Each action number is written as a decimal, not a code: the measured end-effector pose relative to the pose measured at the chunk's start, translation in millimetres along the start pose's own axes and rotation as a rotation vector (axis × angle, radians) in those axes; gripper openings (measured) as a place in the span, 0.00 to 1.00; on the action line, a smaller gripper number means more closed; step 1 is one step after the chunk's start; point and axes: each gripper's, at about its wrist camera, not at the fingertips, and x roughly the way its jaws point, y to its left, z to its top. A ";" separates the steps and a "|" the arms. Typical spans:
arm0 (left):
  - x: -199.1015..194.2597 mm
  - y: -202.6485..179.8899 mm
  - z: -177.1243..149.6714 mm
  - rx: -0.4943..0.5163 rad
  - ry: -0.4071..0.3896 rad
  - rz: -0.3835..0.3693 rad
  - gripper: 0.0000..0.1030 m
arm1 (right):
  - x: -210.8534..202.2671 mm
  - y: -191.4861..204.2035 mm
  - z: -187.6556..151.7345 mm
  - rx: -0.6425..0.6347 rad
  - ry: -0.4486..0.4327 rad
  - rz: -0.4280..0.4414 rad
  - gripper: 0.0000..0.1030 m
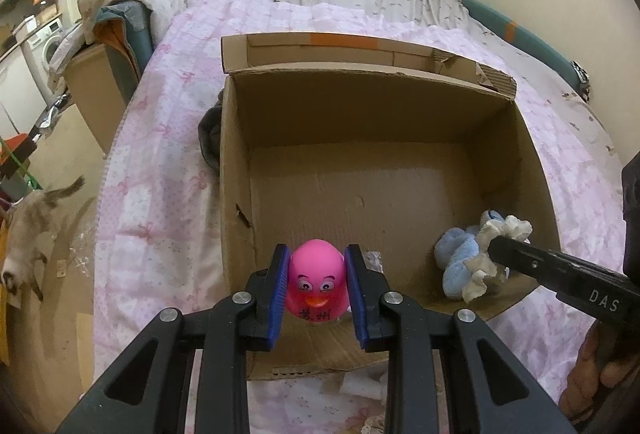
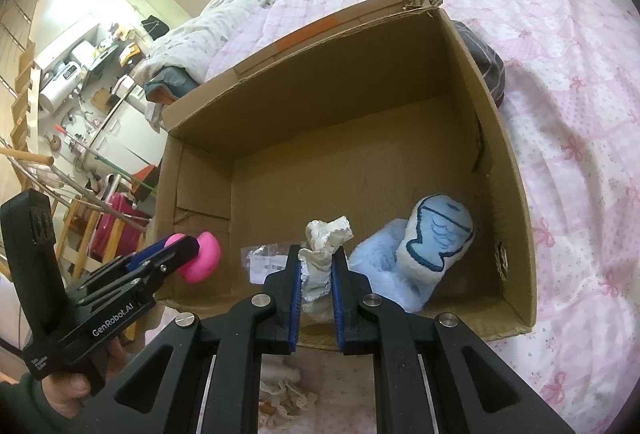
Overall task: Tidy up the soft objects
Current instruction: 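Open both grippers to release the duck and scrunchie in the box, then move both grippers back toward the remaining scrunchies and tan cloth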
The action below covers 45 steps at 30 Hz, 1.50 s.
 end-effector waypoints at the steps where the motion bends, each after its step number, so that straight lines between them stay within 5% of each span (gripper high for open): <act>1: 0.2 -0.2 -0.2 -0.001 0.003 0.000 0.24 | -0.3 0.0 0.0 0.003 -0.002 -0.001 0.13; 7: -0.7 -2.5 -0.8 0.010 0.005 -0.008 0.28 | -1.4 0.1 0.8 0.013 -0.009 0.004 0.15; 11: -3.7 -5.2 -0.1 0.017 -0.014 0.010 0.52 | -1.6 -1.2 1.4 0.022 -0.009 0.003 0.24; 14: -6.6 -5.5 1.1 0.020 -0.025 0.007 0.54 | -2.0 -0.7 1.5 0.019 -0.014 -0.003 0.28; 16: -6.9 -4.3 1.3 0.013 -0.023 0.008 0.58 | -3.1 -0.7 1.9 0.024 -0.021 0.000 0.43; 17: -7.1 -3.5 1.3 0.008 -0.024 0.010 0.60 | -4.7 -0.7 2.0 0.031 -0.033 0.002 0.68; 18: -7.3 -2.2 1.6 0.002 -0.025 0.012 0.60 | -6.6 -0.7 1.8 0.037 -0.047 0.002 0.83; 45: -41.7 5.7 1.2 -0.045 -0.070 0.039 0.62 | -35.8 2.5 -0.3 0.034 -0.097 -0.021 0.84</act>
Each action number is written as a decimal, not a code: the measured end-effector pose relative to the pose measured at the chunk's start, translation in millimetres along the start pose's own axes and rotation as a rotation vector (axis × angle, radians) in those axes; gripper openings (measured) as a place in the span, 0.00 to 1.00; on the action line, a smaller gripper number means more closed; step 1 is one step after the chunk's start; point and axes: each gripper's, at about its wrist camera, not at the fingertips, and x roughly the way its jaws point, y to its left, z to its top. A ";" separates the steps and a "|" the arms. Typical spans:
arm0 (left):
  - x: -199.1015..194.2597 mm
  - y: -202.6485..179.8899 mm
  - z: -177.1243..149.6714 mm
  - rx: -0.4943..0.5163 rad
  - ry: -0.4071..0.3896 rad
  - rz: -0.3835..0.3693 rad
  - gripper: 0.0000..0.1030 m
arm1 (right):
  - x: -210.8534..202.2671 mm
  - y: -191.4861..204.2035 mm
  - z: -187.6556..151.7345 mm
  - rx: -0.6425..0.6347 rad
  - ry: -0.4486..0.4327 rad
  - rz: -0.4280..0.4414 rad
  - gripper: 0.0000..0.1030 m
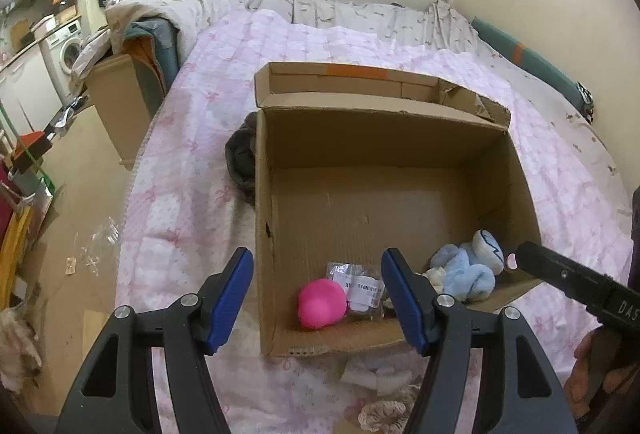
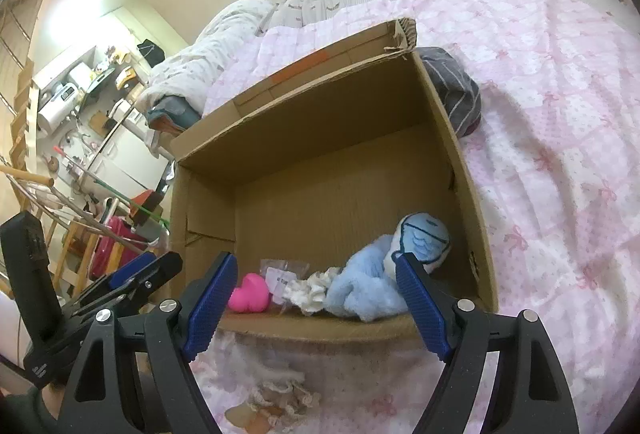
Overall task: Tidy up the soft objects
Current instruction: 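Move both grippers back toward the remaining scrunchies and tan cloth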
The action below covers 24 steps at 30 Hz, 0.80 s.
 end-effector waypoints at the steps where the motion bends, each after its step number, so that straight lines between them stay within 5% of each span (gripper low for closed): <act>1: -3.7 1.0 -0.8 -0.006 -0.001 -0.002 0.62 | -2.2 0.8 -0.6 -0.004 0.000 -0.002 0.84; 24: -63.5 30.4 -73.6 -0.078 0.099 0.036 0.62 | -57.5 23.0 -61.3 -0.049 0.019 -0.030 0.84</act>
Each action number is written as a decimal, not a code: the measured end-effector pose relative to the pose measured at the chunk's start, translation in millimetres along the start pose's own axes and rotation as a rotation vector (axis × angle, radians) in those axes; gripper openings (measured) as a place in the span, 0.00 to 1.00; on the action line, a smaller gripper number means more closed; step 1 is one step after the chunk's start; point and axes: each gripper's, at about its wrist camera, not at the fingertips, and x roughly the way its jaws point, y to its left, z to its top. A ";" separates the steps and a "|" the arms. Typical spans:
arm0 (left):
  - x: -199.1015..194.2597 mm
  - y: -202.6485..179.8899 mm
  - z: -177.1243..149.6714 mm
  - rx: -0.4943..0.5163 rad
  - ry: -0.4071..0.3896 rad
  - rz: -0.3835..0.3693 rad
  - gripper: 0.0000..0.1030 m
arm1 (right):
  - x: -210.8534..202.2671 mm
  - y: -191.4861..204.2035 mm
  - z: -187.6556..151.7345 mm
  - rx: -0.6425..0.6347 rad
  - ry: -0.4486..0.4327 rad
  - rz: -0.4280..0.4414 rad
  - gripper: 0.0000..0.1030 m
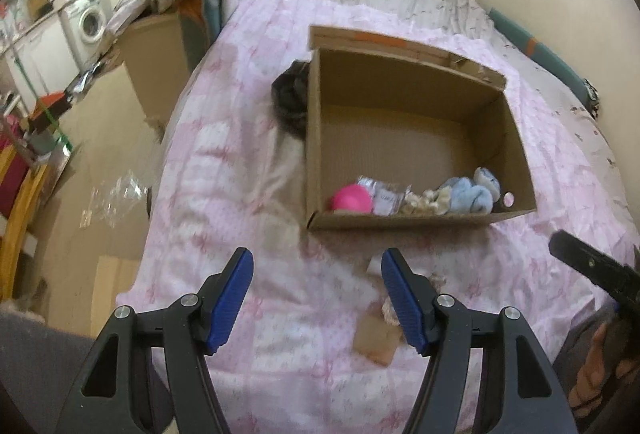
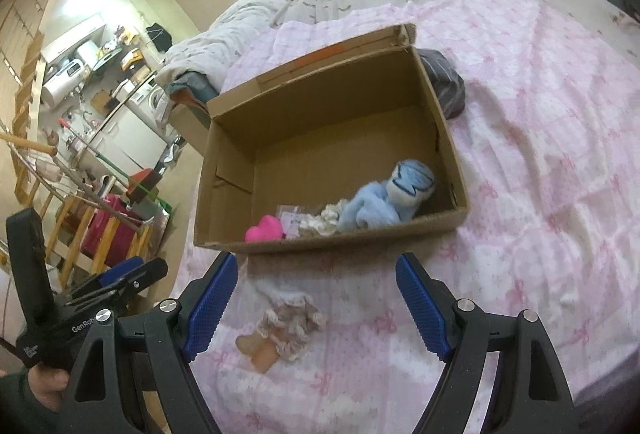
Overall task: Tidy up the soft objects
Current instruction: 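Move both grippers back toward the remaining scrunchies and tan cloth, then grasp the tan cloth with the left gripper while the right grasps the lace scrunchie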
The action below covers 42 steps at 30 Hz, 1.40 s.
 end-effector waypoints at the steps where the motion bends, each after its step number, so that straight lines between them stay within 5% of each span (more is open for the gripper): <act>1: 0.8 4.8 -3.0 -0.023 0.018 -0.007 0.62 | 0.0 -2.0 -3.3 0.017 0.008 0.008 0.84; 7: 12.6 24.1 -14.5 -0.113 0.093 0.009 0.62 | 9.4 2.2 -21.5 0.023 0.069 -0.009 0.84; 14: 37.5 17.7 -28.0 -0.081 0.197 0.014 0.62 | 25.5 -2.4 -26.7 0.046 0.114 -0.056 0.84; 22: 74.4 -12.2 -47.4 -0.021 0.380 -0.125 0.62 | 48.8 -13.4 -33.2 0.084 0.193 -0.103 0.84; 34: 89.4 -45.2 -59.3 0.114 0.381 -0.106 0.61 | 61.6 -15.8 -35.2 0.111 0.236 -0.101 0.84; 37: 90.9 -51.9 -60.2 0.146 0.343 -0.073 0.53 | 62.8 -15.5 -34.9 0.115 0.244 -0.101 0.84; 42: 96.8 -50.4 -58.5 0.099 0.353 -0.116 0.24 | 64.2 -16.4 -35.4 0.121 0.251 -0.098 0.84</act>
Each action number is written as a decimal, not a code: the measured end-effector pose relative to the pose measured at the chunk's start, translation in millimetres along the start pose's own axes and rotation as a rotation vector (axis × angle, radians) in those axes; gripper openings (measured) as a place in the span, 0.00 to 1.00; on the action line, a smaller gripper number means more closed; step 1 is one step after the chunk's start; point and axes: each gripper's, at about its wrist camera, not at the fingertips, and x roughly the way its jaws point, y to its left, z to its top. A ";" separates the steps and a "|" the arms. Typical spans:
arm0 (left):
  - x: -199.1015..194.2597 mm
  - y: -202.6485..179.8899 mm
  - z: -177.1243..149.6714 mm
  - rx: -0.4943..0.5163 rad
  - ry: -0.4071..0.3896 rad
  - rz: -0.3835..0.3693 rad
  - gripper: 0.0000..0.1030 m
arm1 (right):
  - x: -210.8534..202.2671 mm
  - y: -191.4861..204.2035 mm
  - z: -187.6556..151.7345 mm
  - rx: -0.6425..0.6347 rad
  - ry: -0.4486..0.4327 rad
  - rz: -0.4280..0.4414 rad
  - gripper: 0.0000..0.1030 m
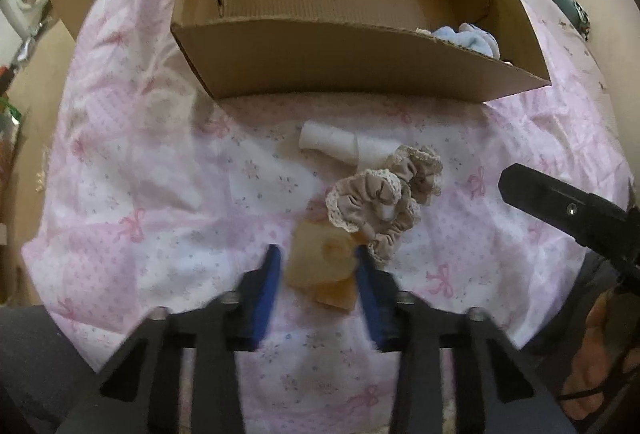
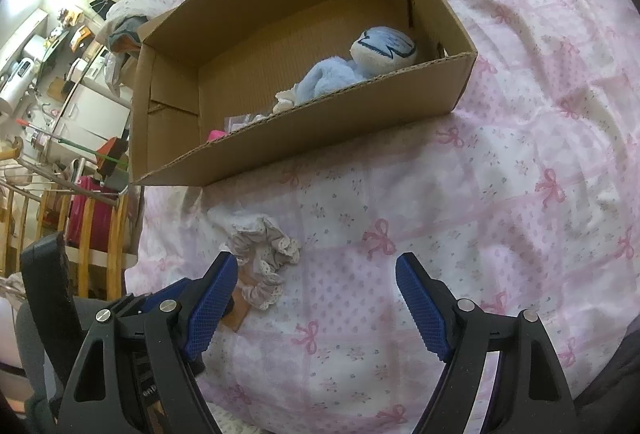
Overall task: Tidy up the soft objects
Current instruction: 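Grasp the tan cloth with the left gripper while the right grasps the lace scrunchie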
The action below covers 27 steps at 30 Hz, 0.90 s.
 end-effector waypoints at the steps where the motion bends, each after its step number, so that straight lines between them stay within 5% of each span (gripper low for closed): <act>1: 2.0 -0.3 -0.3 -0.002 0.009 0.004 0.23 | 0.1 0.0 0.1 -0.001 -0.001 -0.001 0.84; 6: -4.4 0.0 1.2 -0.002 -0.011 -0.015 0.11 | 0.5 0.6 0.4 0.004 0.001 -0.001 0.84; 16: -40.0 40.3 8.9 -0.155 -0.129 0.041 0.09 | 3.1 -4.4 -1.0 0.031 0.027 0.026 0.84; 23: -41.1 56.6 11.4 -0.211 -0.116 0.057 0.09 | 22.8 28.1 -6.2 -0.123 0.101 0.028 0.84; 27: -41.2 46.1 12.4 -0.184 -0.124 0.058 0.09 | 38.0 44.7 -5.7 -0.206 0.125 0.021 0.70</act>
